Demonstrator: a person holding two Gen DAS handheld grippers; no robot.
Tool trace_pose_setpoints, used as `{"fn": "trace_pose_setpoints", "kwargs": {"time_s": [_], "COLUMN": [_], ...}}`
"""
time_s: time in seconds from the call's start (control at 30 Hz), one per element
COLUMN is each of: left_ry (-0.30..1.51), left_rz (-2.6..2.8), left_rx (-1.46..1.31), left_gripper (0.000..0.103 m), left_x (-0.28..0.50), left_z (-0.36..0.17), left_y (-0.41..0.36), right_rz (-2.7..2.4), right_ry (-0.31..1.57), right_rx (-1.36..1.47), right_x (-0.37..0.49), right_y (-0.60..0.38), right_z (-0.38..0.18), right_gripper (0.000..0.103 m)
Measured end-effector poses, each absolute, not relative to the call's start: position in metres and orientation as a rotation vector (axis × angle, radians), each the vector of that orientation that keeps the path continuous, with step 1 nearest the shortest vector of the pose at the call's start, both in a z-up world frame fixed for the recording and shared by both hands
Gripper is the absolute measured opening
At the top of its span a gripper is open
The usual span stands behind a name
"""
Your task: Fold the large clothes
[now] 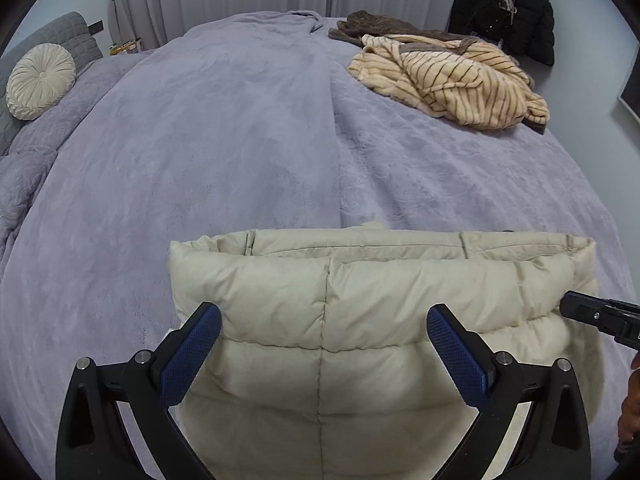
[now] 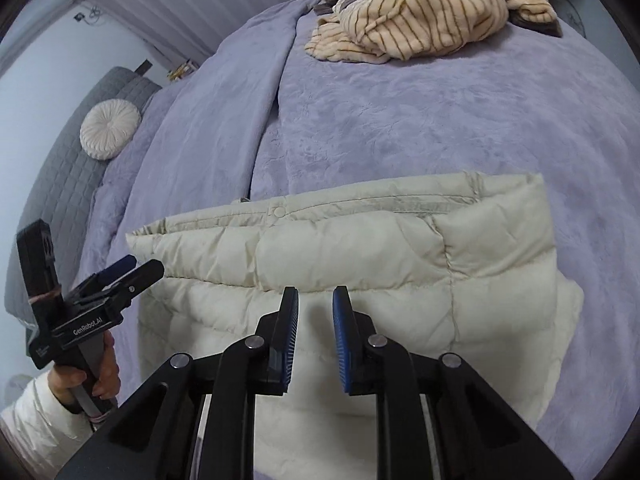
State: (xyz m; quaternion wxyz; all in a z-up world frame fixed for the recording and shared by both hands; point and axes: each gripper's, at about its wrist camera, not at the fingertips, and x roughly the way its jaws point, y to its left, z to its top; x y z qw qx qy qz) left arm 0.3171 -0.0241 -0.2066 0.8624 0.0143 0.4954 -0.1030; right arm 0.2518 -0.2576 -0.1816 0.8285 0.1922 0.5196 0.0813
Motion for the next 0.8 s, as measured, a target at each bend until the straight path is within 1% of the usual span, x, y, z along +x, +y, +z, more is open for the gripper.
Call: {"fn": "trace_pose_setpoints", "kwargs": {"time_s": [0.13, 0.17, 0.33, 0.57, 0.8], "left_ry": [1.074, 1.079, 1.072, 1.08, 1.084], "left_rz": [-0.162, -0.161, -0.169, -0.187, -0.181], "left_rx": [0.017, -0.002, -0.043, -0.062, -0.044], "left_gripper": [0.103, 0.103, 0.103, 0.103, 0.103], "left_x": [0.337, 0.341, 0.349, 0.348, 0.348], "left_z": [-0.246, -0.254, -0.272, -0.283, -0.282], "left_y": [-0.016, -0.013, -0.013, -0.011, -0.004], "right_rz": [0.085, 0.07, 0.083, 0.1, 0.079], "right_ry": [1.143, 1.14, 1.085, 1.062, 1.071], "right_rx": [0.355, 0.375, 0.542, 0.548, 0.487], "right_x": [0.27, 0.271, 0.27, 0.265, 0.26], "right_y": [-0.277, -0.287, -0.323, -0.325, -0.328], "right_z": [-0.223, -0.233, -0.271, -0.28, -0.265], "right_gripper": [0.019, 0.016, 0.01, 0.009, 0.008]}}
